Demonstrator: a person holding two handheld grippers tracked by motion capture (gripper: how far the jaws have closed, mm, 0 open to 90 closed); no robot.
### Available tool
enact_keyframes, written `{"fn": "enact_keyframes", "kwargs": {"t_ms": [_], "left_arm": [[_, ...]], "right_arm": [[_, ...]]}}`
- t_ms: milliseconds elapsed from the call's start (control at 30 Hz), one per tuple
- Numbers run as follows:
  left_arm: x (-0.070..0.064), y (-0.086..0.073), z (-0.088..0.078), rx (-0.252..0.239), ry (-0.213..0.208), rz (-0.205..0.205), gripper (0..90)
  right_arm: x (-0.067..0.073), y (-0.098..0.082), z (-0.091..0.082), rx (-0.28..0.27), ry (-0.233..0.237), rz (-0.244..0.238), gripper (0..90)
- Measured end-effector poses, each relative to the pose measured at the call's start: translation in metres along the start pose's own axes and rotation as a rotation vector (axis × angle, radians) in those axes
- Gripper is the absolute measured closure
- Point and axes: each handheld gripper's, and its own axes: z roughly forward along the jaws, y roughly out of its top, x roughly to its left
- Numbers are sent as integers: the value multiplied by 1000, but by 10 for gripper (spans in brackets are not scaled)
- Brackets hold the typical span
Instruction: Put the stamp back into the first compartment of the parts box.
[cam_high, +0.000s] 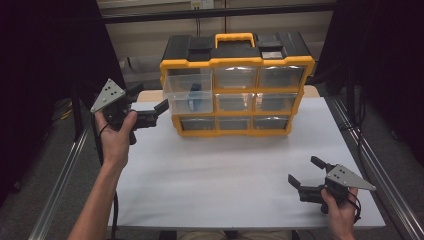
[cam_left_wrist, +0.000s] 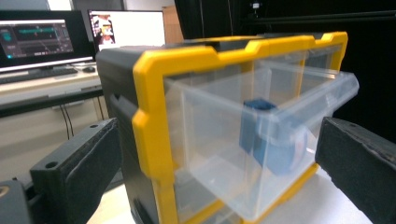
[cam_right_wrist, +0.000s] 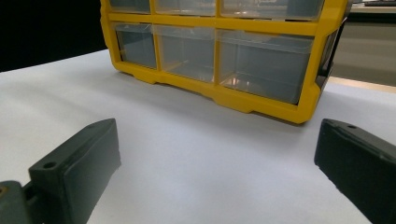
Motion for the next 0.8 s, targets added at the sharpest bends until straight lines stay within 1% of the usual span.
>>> {"fn": "enact_keyframes", "kwargs": {"t_ms": [33, 67, 100, 133, 167, 200, 233, 267, 300, 333, 367, 400, 467, 533, 567, 600, 633, 700, 733, 767, 800], "left_arm": [[0, 0, 0, 0, 0, 0, 10], [-1, -3, 0, -5, 2, -12, 10], [0, -8, -2, 2, 7, -12, 11], [-1, -10, -2, -5, 11, -24, 10], [-1, -13, -4, -9, 22, -20, 11], [-3, -17, -5, -12, 27, -32, 11], [-7, -22, -8, -1, 33, -53, 14], [-7, -22, -8, -1, 33, -53, 18], [-10, -25, -10, -12, 56, -54, 18], [-11, -27, -13, -13, 55, -41, 18], [-14, -29, -15, -21, 49, -38, 18], [-16, -31, -18, -11, 53, -31, 18], [-19, -35, -21, -13, 42, -39, 18], [-22, -41, -25, 2, 45, -35, 18], [-22, -41, -25, 2, 45, -35, 18], [-23, -44, -26, -1, 50, -28, 18], [-24, -46, -26, -1, 53, -30, 18], [-25, -52, -27, 11, 62, -27, 19], [-25, -56, -27, 26, 59, -35, 19], [-27, -60, -26, 21, 61, -59, 19], [-26, -65, -27, 46, 52, -32, 19]], "right_arm": [[0, 0, 0, 0, 0, 0, 0], [0, 0, 0, 2, 2, -2, 0], [0, 0, 0, 2, 3, -2, 0], [0, 0, 0, 4, 4, -1, 0], [0, 0, 0, 3, 2, -3, 0], [0, 0, 0, 4, 2, -4, 0], [0, 0, 0, 1, -2, 0, 0], [0, 0, 0, 1, -2, 0, 0], [0, 0, 1, 0, -3, -1, 0], [0, 0, 1, 1, -2, -1, 0], [0, 0, 0, 2, 0, -3, 0], [0, 0, 0, 2, 0, 0, 0], [0, 0, 0, 3, 1, 0, 0], [0, 0, 1, 3, 1, 0, 0], [0, 0, 1, 3, 1, 0, 0], [1, 0, 0, 4, 0, 1, 0], [0, 0, 0, 4, 1, -1, 0], [0, 0, 0, 1, 0, 0, 0], [0, 0, 0, 1, 1, -2, 0], [0, 0, 1, -1, -2, 0, 0], [0, 0, 1, 0, -2, 2, 0]]}}
